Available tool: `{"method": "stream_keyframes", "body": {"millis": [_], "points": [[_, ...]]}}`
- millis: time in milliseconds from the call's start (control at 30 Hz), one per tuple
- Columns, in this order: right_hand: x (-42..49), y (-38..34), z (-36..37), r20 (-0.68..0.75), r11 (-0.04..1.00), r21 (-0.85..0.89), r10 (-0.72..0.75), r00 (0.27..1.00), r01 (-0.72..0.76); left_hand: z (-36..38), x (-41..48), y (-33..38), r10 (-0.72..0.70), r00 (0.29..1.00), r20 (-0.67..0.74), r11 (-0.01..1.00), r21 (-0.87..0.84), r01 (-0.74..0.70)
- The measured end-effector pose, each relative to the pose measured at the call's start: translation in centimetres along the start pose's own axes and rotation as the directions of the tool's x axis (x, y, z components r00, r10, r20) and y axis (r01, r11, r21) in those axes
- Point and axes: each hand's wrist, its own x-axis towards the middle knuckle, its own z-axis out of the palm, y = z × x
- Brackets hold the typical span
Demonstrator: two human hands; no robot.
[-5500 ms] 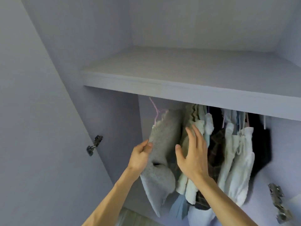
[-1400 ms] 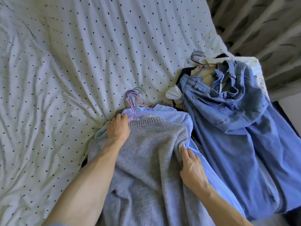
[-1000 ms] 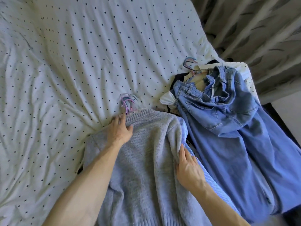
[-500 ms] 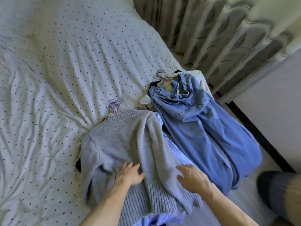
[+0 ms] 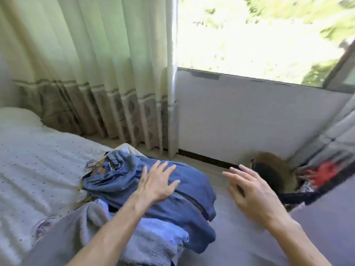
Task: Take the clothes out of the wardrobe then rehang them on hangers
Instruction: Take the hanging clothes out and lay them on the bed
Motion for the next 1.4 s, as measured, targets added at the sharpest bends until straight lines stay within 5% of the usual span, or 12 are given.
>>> {"method": "stream_keyframes", "body": {"millis": [267, 600, 867, 1000, 1233, 1400], "points": [[-10.8, 9.9, -16.0, -0.383, 0.922, -0.034, 0.343, 0.858, -0.384, -6.2, 2.3, 25.8, 0.539, 0.832, -0.130, 0.842, 0.069, -0.535], [-24.0, 16.2, -23.9, -0.674, 0.613, -0.086, 0.545, 0.499, -0.786, -4.9, 1.8, 49.7, 0.925, 0.358, -0.127, 0.366, 0.045, -0.930], [-32.4, 15.4, -25.9, -0.793, 0.225, -0.016, 0.591, 0.150, -0.974, -2.1, -2.0, 62.5, 0.998, -0.008, -0.064, -0.013, -0.071, -0.997], [-36.2, 14.4, -27.1, -0.836, 0.059, -0.019, 0.547, 0.048, -0.998, -0.2, -5.6, 66.8, 0.990, -0.140, -0.012, -0.140, -0.152, -0.978], [-42.6, 16.7, -33.1, -0.952, -0.078, 0.060, 0.296, -0.081, -0.995, 4.2, -12.1, 74.1, 0.955, -0.278, 0.104, -0.237, -0.293, -0.926], [-47.8, 21.8, -38.9, -0.971, -0.202, 0.082, 0.207, -0.124, -0.976, 7.5, -16.6, 80.1, 0.941, -0.295, 0.163, -0.209, -0.402, -0.891]]}}
